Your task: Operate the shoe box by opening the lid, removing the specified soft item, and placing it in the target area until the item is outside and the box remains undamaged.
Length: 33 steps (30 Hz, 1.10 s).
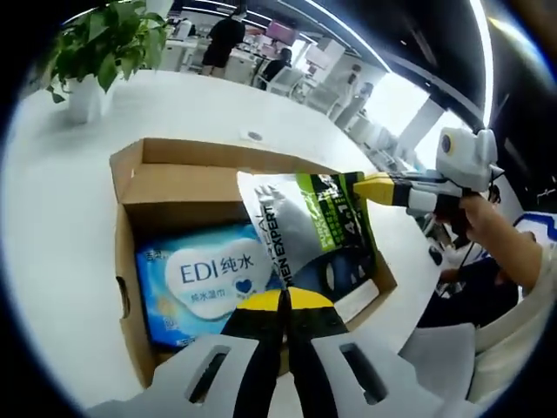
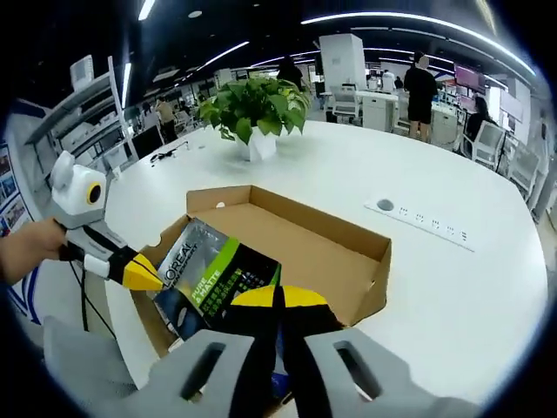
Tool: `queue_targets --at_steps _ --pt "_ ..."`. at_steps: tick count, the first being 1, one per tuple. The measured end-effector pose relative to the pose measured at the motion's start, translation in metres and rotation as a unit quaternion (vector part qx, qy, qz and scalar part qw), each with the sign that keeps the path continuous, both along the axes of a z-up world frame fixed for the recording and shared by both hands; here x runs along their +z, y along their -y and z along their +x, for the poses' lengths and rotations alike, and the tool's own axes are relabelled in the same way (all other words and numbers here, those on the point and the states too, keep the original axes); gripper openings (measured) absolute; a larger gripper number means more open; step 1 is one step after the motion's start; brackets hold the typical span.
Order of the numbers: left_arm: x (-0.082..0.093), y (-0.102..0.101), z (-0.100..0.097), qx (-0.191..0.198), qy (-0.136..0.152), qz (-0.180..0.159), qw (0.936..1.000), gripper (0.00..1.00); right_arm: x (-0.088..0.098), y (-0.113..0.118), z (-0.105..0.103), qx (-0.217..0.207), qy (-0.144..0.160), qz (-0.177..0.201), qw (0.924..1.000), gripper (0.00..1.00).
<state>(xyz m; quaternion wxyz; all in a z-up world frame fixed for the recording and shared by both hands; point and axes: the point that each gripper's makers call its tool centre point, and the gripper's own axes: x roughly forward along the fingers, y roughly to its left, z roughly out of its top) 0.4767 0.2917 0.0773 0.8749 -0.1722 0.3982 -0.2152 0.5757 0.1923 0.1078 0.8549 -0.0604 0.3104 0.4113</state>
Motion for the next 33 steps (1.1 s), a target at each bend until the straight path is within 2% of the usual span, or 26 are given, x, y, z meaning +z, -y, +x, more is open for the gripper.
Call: queue_targets --at_steps 14,22,33 --pt "0.033 0.025 0.014 -0.009 0.024 -0.007 0.9996 0.0 0.027 0.028 0.012 -0.02 0.016 0.009 0.9996 0.0" --pt "0.041 0.045 0.021 -0.014 0.029 -0.012 0.9994 0.0 0.036 0.051 0.017 -0.038 0.016 0.015 0.999 0.0" --pt "0.044 0.075 0.029 -0.029 0.032 -0.019 0.9989 0.0 0.039 0.085 0.021 -0.061 0.016 0.008 0.998 0.0"
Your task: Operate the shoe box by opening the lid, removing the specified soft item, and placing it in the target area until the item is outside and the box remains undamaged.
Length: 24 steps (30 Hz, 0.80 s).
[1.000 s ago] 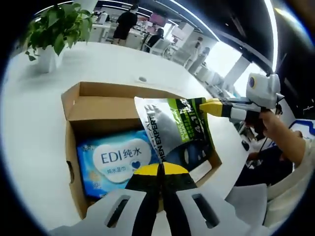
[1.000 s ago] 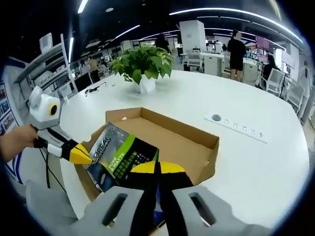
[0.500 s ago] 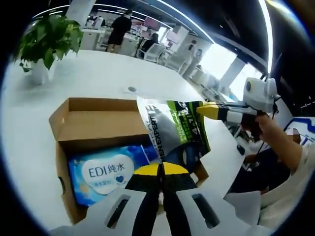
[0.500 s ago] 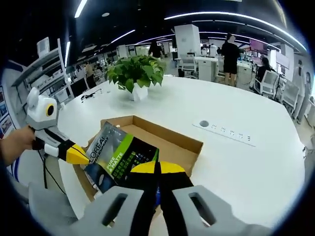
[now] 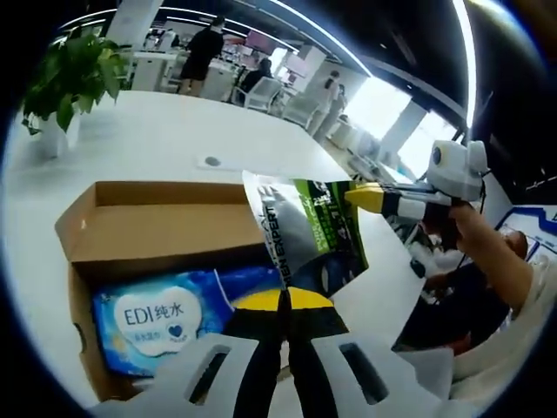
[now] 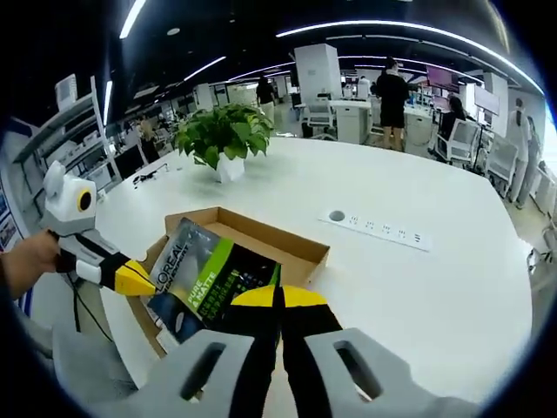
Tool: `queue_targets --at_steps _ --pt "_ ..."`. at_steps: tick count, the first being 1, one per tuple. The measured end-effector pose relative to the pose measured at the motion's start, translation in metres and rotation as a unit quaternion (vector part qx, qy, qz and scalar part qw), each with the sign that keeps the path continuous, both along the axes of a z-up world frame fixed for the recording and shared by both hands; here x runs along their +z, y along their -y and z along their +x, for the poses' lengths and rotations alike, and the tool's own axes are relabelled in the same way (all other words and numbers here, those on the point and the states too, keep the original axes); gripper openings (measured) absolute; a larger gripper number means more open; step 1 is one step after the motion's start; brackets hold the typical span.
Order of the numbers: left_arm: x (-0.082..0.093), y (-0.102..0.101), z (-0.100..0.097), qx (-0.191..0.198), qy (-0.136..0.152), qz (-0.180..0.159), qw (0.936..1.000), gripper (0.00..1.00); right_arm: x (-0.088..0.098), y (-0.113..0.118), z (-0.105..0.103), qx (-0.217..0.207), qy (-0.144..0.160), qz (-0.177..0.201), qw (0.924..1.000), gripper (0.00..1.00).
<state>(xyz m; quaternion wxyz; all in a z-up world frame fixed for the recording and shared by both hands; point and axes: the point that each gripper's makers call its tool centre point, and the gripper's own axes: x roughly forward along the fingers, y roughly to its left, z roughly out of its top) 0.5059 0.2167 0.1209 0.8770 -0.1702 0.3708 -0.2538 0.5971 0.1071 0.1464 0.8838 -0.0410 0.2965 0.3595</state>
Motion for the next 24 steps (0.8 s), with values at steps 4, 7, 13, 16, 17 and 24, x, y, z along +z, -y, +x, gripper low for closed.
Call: queue_targets --at_steps 4,7,13,16,17,24 --pt "-0.001 0.012 0.006 -0.009 0.002 0.0 1.0 0.0 -0.001 0.015 0.004 -0.011 -0.002 0.0 0.9999 0.0" --pt "-0.001 0.021 0.008 -0.015 0.002 -0.002 0.9999 0.0 -0.002 0.024 0.005 -0.017 -0.003 -0.001 0.9998 0.0" --pt "-0.006 0.04 0.013 -0.03 -0.002 -0.003 0.9995 0.0 -0.007 0.042 0.01 -0.03 -0.009 -0.005 0.9995 0.0" --pt "-0.01 0.048 0.013 -0.036 -0.004 0.002 0.9993 0.0 -0.01 0.049 0.011 -0.033 -0.012 -0.008 0.9994 0.0" --pt "-0.011 0.051 0.013 -0.037 -0.006 0.001 0.9993 0.0 -0.011 0.051 0.011 -0.035 -0.012 -0.01 0.9993 0.0" --pt "-0.017 0.07 0.018 -0.043 -0.015 -0.002 0.999 0.0 -0.018 0.071 0.016 -0.049 -0.016 -0.02 0.9985 0.0"
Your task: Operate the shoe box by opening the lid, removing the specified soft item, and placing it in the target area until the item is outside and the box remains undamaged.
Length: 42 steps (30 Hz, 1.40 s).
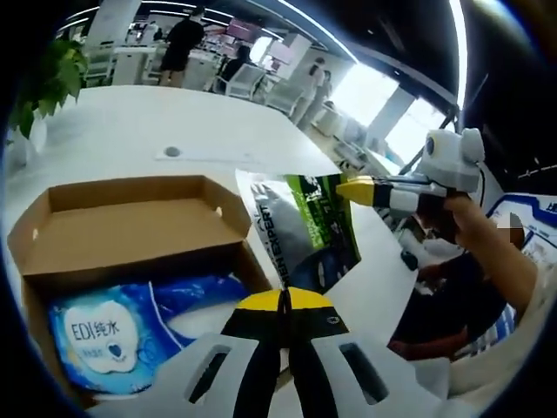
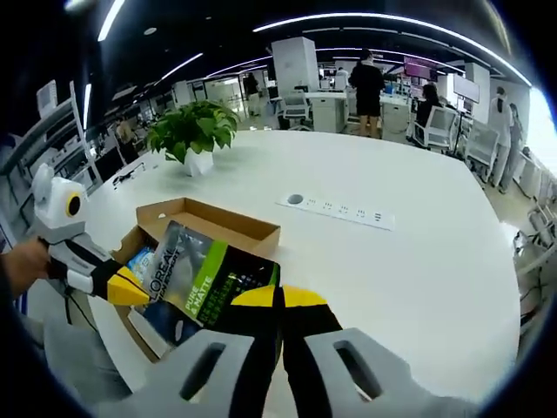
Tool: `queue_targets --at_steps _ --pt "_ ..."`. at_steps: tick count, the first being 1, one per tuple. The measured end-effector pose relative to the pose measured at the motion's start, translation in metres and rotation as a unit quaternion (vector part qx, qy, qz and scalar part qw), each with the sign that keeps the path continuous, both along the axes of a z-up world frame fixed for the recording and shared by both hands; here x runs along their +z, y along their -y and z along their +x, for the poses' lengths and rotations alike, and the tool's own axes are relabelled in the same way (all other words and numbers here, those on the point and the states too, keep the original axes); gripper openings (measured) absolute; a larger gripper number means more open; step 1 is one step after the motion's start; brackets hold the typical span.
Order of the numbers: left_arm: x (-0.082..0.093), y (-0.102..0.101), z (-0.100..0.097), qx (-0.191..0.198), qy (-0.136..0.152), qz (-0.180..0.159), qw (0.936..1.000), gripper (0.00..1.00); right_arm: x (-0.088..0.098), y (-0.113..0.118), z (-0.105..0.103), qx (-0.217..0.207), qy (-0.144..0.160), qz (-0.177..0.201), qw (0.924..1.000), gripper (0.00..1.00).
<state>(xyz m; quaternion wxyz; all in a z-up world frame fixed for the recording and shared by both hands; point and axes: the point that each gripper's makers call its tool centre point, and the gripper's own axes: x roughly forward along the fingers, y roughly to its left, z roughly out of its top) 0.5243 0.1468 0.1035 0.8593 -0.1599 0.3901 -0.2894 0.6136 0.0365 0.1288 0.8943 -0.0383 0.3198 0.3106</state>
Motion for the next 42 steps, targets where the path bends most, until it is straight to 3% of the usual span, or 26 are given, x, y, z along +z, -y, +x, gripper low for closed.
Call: queue_targets --at_steps 13,30,35,42 --pt "-0.017 0.028 0.006 -0.017 -0.018 0.007 0.9997 0.0 -0.022 0.029 0.005 -0.021 -0.018 -0.017 0.9995 0.0" --pt "-0.041 0.052 0.012 -0.063 -0.019 0.071 0.9953 0.0 -0.057 0.05 0.014 -0.04 -0.038 -0.044 0.9975 0.0" --pt "-0.05 0.055 0.014 -0.088 -0.012 0.116 0.9893 0.0 -0.066 0.05 0.017 -0.04 -0.041 -0.052 0.997 0.0" --pt "-0.057 0.059 0.022 -0.13 0.014 0.179 0.9751 0.0 -0.076 0.055 0.024 -0.046 -0.045 -0.062 0.996 0.0"
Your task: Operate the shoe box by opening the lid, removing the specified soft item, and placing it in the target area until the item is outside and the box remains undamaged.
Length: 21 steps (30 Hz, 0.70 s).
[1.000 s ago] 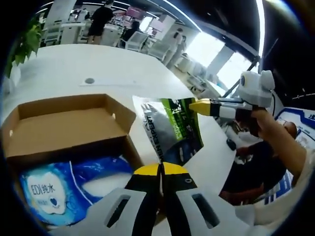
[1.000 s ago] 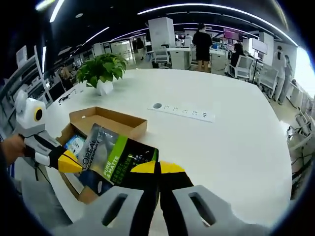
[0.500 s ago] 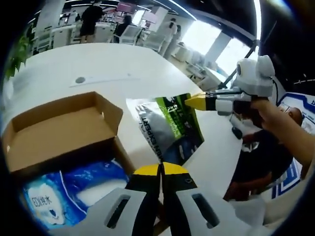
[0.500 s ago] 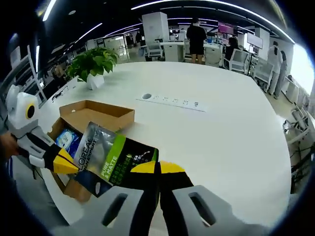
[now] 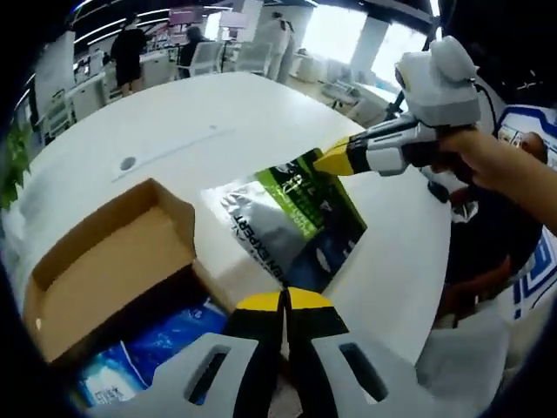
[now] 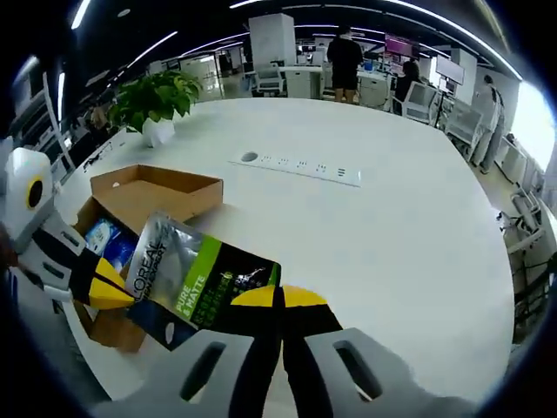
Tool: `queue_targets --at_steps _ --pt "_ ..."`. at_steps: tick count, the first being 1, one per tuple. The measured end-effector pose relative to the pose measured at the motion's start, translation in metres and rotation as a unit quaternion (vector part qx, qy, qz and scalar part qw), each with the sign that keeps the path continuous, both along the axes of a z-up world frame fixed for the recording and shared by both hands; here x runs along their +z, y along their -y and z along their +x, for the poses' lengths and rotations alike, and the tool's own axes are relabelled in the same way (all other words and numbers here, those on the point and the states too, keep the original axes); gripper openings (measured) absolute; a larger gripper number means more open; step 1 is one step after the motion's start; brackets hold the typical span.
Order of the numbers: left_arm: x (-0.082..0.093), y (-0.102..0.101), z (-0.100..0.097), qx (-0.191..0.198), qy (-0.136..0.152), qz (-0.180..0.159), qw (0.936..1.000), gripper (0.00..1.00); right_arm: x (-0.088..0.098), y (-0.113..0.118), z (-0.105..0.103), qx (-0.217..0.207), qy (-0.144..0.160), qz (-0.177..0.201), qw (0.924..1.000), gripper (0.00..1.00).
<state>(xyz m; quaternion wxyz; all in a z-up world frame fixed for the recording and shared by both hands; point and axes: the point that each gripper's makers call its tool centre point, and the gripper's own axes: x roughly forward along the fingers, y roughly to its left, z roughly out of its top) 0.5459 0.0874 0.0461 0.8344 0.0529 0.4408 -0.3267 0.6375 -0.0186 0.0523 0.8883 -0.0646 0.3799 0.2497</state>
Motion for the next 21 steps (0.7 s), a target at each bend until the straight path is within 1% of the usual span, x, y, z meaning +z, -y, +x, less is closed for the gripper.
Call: queue_targets --at_steps 1,2,3,5,6,8,10,11,12,13,17,21 --pt "-0.002 0.0 0.001 -0.014 0.006 0.016 0.9998 0.0 -0.001 0.0 0.0 0.0 -0.001 -0.001 1.0 0.0" --pt "-0.004 0.001 0.001 -0.022 0.01 0.025 0.9994 0.0 -0.004 0.001 0.001 0.001 -0.002 -0.003 1.0 0.0" --pt "-0.006 0.002 0.002 -0.035 0.015 0.039 0.9985 0.0 -0.005 0.001 0.0 0.0 -0.002 -0.004 1.0 0.0" --pt "-0.009 0.003 0.002 -0.052 0.022 0.057 0.9967 0.0 -0.01 0.002 0.002 0.0 -0.004 -0.006 1.0 0.0" --pt "-0.012 0.004 0.002 -0.067 0.028 0.07 0.9949 0.0 -0.012 0.003 0.002 -0.001 -0.006 -0.008 1.0 0.0" --pt "-0.016 0.005 0.003 -0.084 0.034 0.09 0.9918 0.0 -0.014 0.004 0.003 -0.004 -0.008 -0.006 0.9999 0.0" --pt "-0.019 0.007 0.002 -0.094 0.037 0.099 0.9899 0.0 -0.016 0.003 0.003 -0.004 -0.008 -0.005 0.9999 0.0" --pt "-0.021 0.008 0.003 -0.109 0.043 0.109 0.9871 0.0 -0.018 0.004 0.004 -0.005 -0.009 -0.007 0.9999 0.0" --pt "-0.022 0.008 0.003 -0.114 0.048 0.117 0.9855 0.0 -0.019 0.004 0.005 -0.006 -0.009 -0.007 0.9999 0.0" --pt "-0.023 0.008 0.004 -0.126 0.057 0.132 0.9815 0.0 -0.021 0.005 0.006 -0.007 -0.01 -0.007 0.9999 0.0" --pt "-0.031 0.011 0.002 -0.157 0.07 0.162 0.9718 0.0 -0.031 0.006 0.007 -0.006 -0.02 -0.013 0.9997 0.0" --pt "-0.037 0.015 0.002 -0.17 0.073 0.173 0.9674 0.0 -0.038 0.009 0.008 -0.007 -0.028 -0.018 0.9994 0.0"
